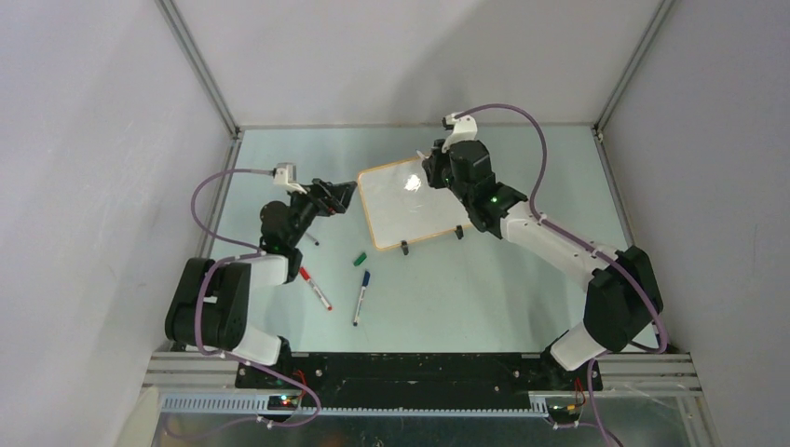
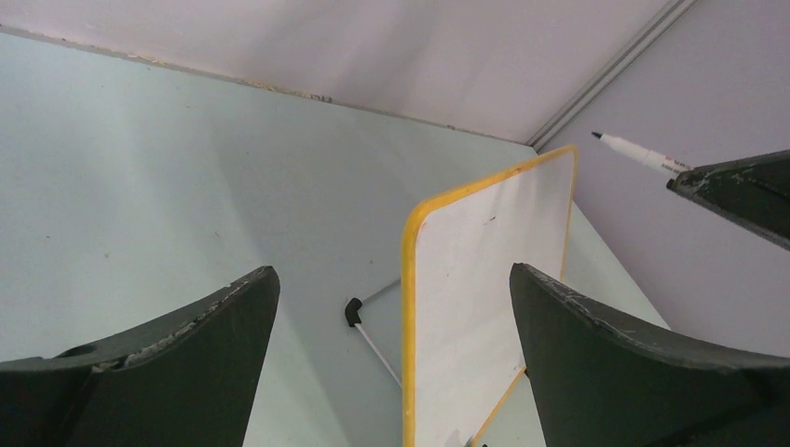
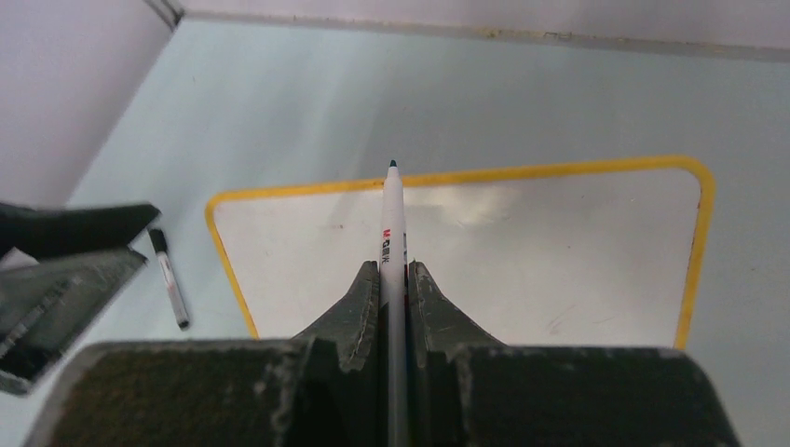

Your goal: Write a sentence on the whiteboard

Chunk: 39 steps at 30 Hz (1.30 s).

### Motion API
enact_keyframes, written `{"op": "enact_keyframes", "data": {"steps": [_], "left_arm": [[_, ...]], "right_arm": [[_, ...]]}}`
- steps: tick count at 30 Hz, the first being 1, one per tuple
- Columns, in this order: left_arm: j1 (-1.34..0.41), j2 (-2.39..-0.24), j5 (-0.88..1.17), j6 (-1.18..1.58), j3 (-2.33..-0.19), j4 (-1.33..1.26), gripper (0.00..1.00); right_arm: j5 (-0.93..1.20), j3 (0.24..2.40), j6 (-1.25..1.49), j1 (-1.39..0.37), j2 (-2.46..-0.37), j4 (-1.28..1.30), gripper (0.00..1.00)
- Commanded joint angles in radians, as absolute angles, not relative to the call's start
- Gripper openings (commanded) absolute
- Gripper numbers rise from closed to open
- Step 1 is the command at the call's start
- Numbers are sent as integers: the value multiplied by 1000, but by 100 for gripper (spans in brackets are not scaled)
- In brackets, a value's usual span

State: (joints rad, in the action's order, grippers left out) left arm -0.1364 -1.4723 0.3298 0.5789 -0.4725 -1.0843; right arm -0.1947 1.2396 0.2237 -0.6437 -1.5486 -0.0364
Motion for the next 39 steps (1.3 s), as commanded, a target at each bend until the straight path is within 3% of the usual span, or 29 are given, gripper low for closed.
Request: {"op": "enact_keyframes", "data": {"steps": [1, 7, 10, 16, 20, 27, 39], "left_arm": [[-143, -1492, 362, 609, -495, -1150, 99], [-143, -1513, 373, 630, -504, -1168, 100], [-143, -1520, 381, 636, -508, -1172, 99], [-144, -1518, 384, 630, -508, -1170, 99], [-143, -1525, 392, 631, -517, -1159, 99], [-144, -1538, 407, 634, -530, -1158, 99], [-148, -1535, 386, 613, -558, -1060, 99]], "right_arm": [[-382, 1244, 408, -682, -1512, -119, 0], [-677, 1244, 367, -788, -1482, -119, 0], [-689, 1244, 362, -812, -1487, -120, 0], [-384, 1261, 337, -772, -1468, -90, 0], [-69, 1252, 135, -713, -1446, -61, 0], [335, 1134, 254, -548, -1442, -226, 0], [63, 1131, 106, -658, -1451, -213, 0]]}}
